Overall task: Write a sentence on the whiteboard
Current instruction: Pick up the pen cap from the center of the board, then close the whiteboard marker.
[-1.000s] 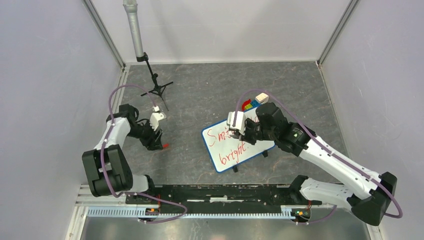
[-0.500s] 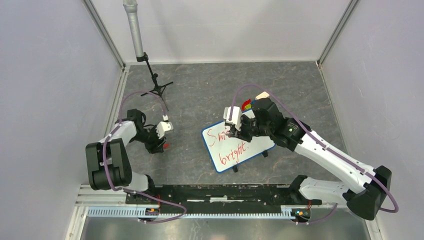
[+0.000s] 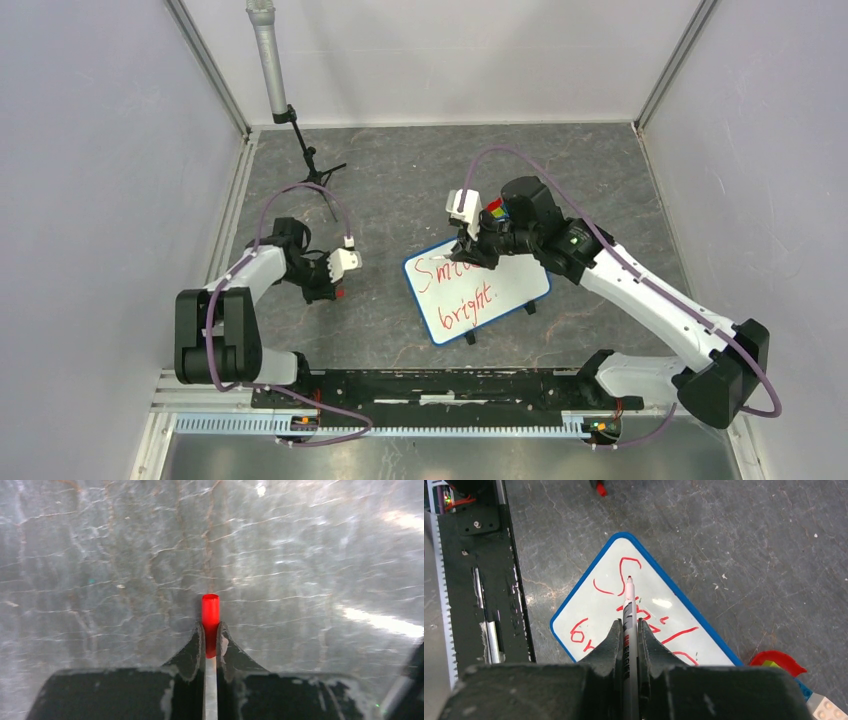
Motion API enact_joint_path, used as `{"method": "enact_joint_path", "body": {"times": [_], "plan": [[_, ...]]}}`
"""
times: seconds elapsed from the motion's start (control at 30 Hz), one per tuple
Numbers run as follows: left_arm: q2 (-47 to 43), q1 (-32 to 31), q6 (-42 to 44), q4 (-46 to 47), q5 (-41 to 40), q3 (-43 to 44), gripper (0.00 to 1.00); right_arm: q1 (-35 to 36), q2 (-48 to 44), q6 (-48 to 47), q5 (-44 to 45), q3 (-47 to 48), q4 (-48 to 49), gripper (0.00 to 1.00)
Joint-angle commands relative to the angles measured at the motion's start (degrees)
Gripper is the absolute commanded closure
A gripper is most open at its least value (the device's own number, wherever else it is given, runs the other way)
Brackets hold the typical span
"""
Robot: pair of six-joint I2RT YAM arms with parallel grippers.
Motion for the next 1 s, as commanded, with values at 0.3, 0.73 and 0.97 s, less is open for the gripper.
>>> {"method": "enact_joint_path", "body": {"times": [0.3, 0.73, 0.97], "plan": [[-20.07, -14.66, -32.51, -15.54, 18.47, 22.23, 0.98, -3.23, 1.17, 5.97, -11.20, 5.38, 8.22, 0.98], [-19.14, -25.12, -32.54, -20.06, 21.29, 28.38, 0.98, -3.76, -0.86, 9.93, -21.37, 2.80, 10.85, 1.00], [-18.10, -28.94, -33.34, -20.07, 20.99, 30.72, 0.98, -3.75, -0.79, 11.87, -24.59, 0.69, 12.51, 1.00]]}}
